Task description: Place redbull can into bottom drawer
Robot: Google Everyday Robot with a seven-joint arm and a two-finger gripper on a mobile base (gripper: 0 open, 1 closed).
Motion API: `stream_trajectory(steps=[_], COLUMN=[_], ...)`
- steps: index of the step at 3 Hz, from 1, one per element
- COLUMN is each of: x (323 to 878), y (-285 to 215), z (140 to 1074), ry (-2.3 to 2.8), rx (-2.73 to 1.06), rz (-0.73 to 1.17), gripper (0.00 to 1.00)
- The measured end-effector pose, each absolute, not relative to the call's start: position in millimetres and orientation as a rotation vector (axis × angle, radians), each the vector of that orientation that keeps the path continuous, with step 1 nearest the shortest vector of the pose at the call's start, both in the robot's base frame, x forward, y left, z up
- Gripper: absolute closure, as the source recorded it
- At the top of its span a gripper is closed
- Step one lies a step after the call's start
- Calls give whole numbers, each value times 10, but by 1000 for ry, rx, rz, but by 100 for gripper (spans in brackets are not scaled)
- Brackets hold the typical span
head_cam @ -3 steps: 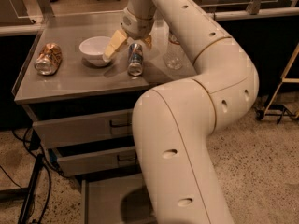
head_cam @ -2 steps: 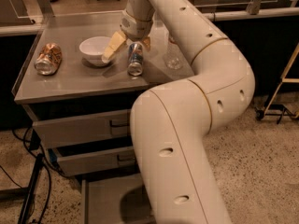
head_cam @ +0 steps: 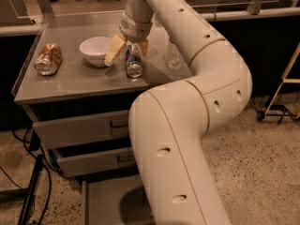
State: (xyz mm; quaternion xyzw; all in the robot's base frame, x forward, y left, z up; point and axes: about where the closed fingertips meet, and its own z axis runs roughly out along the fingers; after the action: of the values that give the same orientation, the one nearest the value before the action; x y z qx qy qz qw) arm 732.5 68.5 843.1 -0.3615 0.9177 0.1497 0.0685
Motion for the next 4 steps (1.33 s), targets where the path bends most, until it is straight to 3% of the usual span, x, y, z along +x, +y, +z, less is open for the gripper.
stream_trajectory(steps=[3, 4], x=[7325, 7325], y=[685, 685], z=[8431, 8431], ry=[2764, 2764], rx=[-1089, -1089], rz=[451, 451], gripper=[88, 100])
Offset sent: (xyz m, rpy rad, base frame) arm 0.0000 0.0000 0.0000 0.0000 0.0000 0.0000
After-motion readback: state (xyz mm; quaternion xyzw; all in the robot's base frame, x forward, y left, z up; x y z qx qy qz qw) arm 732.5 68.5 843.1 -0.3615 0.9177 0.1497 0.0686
